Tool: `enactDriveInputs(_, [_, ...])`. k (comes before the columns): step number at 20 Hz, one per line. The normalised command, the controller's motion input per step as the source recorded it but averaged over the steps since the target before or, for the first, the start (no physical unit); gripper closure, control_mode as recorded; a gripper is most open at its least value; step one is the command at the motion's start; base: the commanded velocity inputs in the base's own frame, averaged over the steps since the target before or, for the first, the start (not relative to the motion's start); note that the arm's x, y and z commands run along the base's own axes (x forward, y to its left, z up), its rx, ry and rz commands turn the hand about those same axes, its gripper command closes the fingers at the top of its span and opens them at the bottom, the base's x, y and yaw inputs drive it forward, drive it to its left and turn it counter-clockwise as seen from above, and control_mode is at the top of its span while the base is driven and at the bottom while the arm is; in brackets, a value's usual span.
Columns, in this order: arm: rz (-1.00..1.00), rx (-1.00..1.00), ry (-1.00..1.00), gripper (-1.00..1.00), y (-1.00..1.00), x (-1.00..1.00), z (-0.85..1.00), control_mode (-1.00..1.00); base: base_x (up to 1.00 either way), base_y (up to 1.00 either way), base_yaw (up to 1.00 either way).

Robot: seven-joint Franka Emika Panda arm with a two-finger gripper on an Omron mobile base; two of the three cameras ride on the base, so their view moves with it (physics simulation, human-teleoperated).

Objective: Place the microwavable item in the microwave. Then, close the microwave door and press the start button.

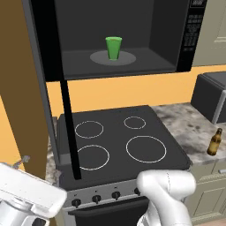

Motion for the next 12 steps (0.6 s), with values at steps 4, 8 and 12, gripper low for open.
enactDriveInputs(4, [0.0, 0.33, 0.0, -1.0, -0.63, -0.16, 0.75, -1.0, 0.0, 0.0, 0.0])
enactDriveInputs(8, [0.0, 0.36, 0.0, -1.0, -0.73, -0.18, 0.66, -1.0, 0.0, 0.0, 0.0])
enactDriveInputs(12, [0.03, 0.42, 0.0, -1.0, -0.99, -0.3, 0.4, -1.0, 0.0, 0.0, 0.0])
